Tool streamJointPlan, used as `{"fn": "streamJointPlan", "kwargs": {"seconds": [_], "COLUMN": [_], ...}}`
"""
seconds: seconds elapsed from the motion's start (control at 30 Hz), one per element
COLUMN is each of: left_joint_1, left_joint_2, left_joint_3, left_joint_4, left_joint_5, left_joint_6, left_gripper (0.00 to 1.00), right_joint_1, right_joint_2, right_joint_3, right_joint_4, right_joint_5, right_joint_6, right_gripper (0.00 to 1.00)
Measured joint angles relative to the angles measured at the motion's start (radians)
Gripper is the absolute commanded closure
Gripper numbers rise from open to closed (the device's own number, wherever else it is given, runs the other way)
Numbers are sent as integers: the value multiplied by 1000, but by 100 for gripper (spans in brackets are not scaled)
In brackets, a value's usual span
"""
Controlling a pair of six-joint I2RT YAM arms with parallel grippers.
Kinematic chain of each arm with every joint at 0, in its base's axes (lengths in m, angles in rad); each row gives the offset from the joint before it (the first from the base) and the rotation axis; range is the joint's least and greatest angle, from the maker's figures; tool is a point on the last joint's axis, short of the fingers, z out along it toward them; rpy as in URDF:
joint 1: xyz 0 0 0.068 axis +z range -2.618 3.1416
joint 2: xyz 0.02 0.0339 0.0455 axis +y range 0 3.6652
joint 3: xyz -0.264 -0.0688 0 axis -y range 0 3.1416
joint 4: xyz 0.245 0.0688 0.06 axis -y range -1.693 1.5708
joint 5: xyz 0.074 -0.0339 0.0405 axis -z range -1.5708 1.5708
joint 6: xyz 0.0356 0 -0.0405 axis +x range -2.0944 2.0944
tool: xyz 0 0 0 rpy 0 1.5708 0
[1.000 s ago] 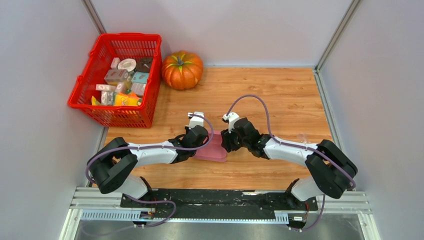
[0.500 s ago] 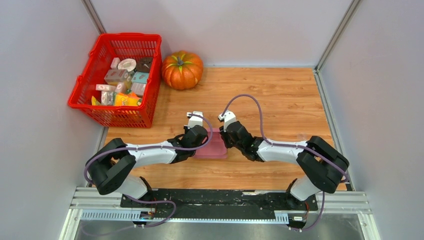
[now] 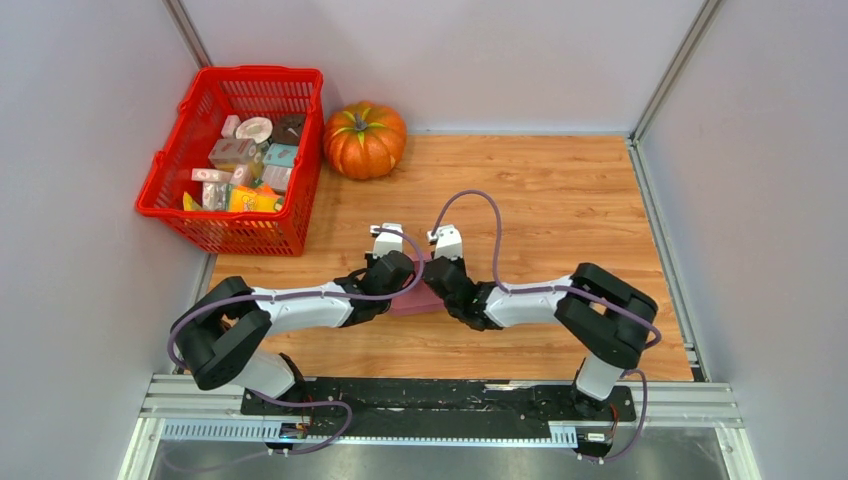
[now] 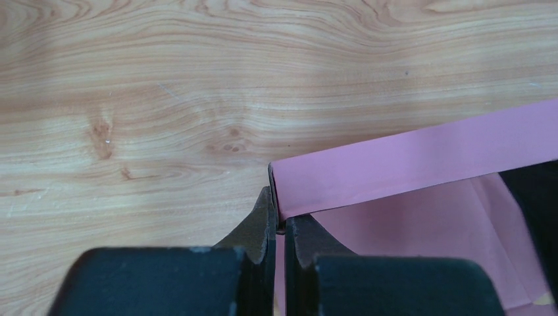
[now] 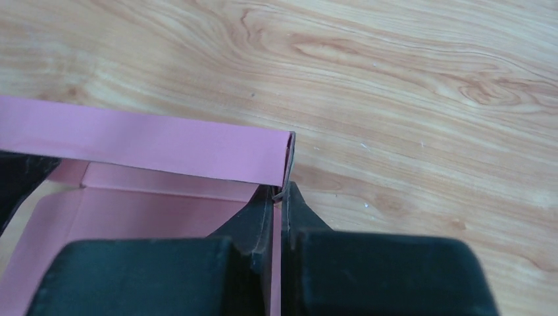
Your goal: Fold the paper box
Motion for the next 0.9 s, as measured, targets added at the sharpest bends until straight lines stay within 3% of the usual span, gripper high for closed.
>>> {"fn": "streamJointPlan", "kwargs": {"seconds": [0.17,0.3,0.47,0.5,0.8,0.9], "left_joint_1": [8,14,10,7,-3,-3], "left_joint_2": [-6,-7,-7,-7,-10,-11], "left_joint_3": [-7,-8,-8,-8,-11,-11], "left_joint_4": [-15,-15,-13,-11,2,0], "left_joint_5": [-26,-14,-6,-3,12,16], "left_joint_6": [-31,-55,-64,-64,-68,-67], "left_gripper": [100,100,100,100,100,100], "right_joint_1": [89,96,95,89,-82,-92], "right_joint_2": [108,116,95,70,-124,-196], "right_joint_3": [101,108,85,61,-34,-88], "right_joint_4": [-66,-78,-75,-71,-95,-104], "right_joint_5": [235,283,274,248,-200,-290], "right_joint_6": [107,157,148,135,26,13], "right_gripper": [100,100,87,73,44,42]}}
